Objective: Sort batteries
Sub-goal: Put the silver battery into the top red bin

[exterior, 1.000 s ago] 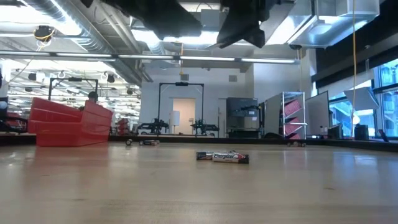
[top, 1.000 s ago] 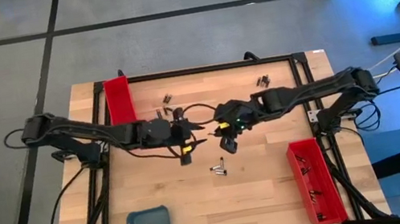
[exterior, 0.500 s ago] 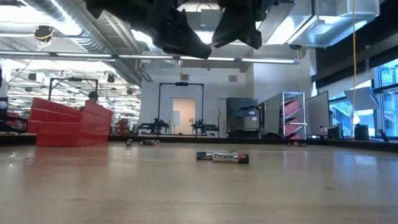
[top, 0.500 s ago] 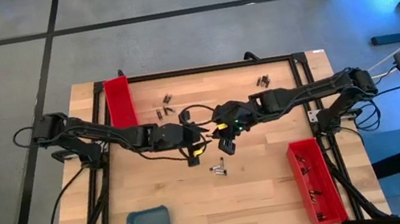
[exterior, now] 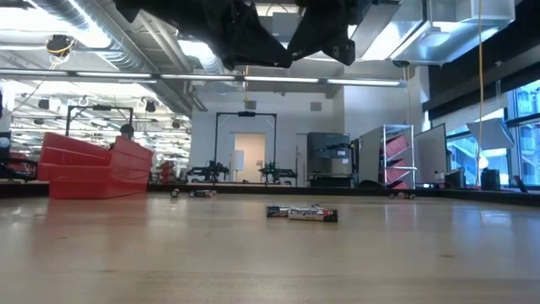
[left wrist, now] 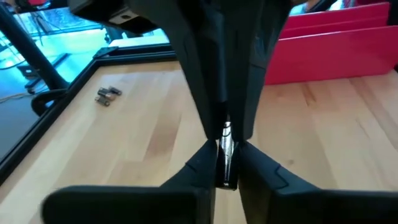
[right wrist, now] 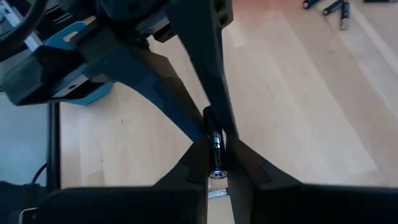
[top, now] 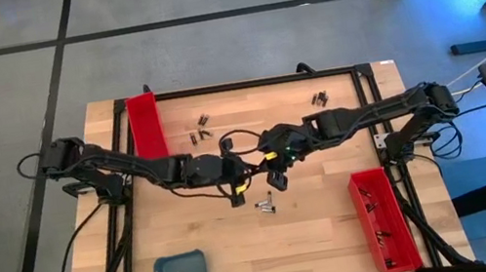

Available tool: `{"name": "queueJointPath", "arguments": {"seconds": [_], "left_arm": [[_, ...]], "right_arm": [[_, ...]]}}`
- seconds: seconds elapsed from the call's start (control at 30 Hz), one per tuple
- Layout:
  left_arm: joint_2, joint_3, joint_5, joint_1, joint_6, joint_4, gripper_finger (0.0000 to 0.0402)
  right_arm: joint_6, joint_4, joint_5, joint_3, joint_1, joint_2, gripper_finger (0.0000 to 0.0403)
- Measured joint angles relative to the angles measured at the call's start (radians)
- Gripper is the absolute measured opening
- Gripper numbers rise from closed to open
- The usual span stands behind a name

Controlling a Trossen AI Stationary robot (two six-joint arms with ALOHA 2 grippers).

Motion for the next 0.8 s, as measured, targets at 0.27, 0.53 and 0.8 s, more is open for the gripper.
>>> {"name": "queueJointPath", "arguments": {"seconds": [0.27, 0.53, 0.8], "left_arm": [[0.000, -0.001, -0.001, -0.021, -0.068, 0.011, 0.0026], [0.000, 0.000, -0.013, -0.031, -0.165, -0.019, 0.0026], [-0.027, 0.000, -0.051, -0.029, -0.362, -0.096, 0.0025]], "right_arm": [[0.003, 0.002, -0.017, 0.000, 0.000, -0.001, 0.0052], [0.007, 0.055, 0.012, 0.000, -0.003, -0.001, 0.0151], [0.039, 0.050, 0.126, 0.000, -0.002, -0.055, 0.0170]]}}
